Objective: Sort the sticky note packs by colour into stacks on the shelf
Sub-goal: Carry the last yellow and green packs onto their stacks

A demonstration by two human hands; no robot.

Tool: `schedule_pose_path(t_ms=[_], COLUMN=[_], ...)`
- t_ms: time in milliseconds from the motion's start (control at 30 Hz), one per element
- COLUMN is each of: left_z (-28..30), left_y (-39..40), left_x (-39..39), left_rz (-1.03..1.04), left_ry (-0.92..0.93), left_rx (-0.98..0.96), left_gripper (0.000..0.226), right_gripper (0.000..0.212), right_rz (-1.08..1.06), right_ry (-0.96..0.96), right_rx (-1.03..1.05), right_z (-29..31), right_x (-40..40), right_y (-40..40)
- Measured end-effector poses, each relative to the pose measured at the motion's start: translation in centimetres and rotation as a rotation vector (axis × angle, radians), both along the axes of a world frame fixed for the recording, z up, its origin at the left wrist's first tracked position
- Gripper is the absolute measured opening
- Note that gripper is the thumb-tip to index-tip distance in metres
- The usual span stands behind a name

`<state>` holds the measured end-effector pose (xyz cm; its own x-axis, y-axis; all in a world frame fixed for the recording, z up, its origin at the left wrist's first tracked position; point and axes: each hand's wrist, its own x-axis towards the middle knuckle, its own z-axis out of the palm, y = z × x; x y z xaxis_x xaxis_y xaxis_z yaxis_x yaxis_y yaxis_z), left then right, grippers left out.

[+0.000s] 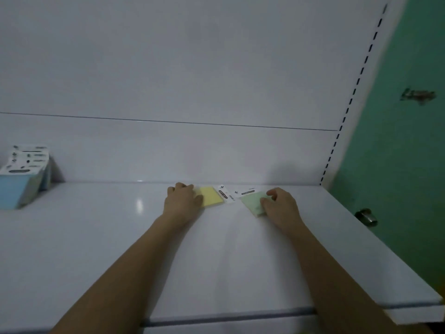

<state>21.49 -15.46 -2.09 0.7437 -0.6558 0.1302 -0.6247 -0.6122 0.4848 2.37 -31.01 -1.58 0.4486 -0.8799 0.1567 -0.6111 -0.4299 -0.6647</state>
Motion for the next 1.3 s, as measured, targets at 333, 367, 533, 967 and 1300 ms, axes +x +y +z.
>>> schedule_pose_path(t_ms=[333, 367, 533, 967, 1300], left_z=[0.5, 0.6, 1.4, 4.8, 6.9], left_y=[0.5, 0.8, 2.1, 9.5, 22.2], left_x=[0.3, 0.3, -0.8, -4.8, -8.3], left_rz=[0.020, 0.028, -0.031, 0.128, 0.336], left_ry=[0.137, 0.242, 0.663, 0.739, 0.664], left_rx=[-0.051, -0.154, -0.516, -0.863, -1.041], left_gripper=[0.052, 0.051, 0.044, 0.030, 0.033], right_gripper=[0.056, 0.051, 0.032, 0.020, 0.016], right_rz=[0.013, 0.037, 0.161, 0.540, 0.761], right_ry=[0.050, -0.073, -0.652, -0.822, -0.620], right_rx=[0.015, 0.072, 0.534, 0.767, 0.610], right_z=[0.1, 0.2, 0.5, 2.3, 5.3], right_x=[-0.2, -0.5, -1.0, -0.8, 2.0], right_y=[-0.5, -0.6, -0.5, 3.2, 12.4])
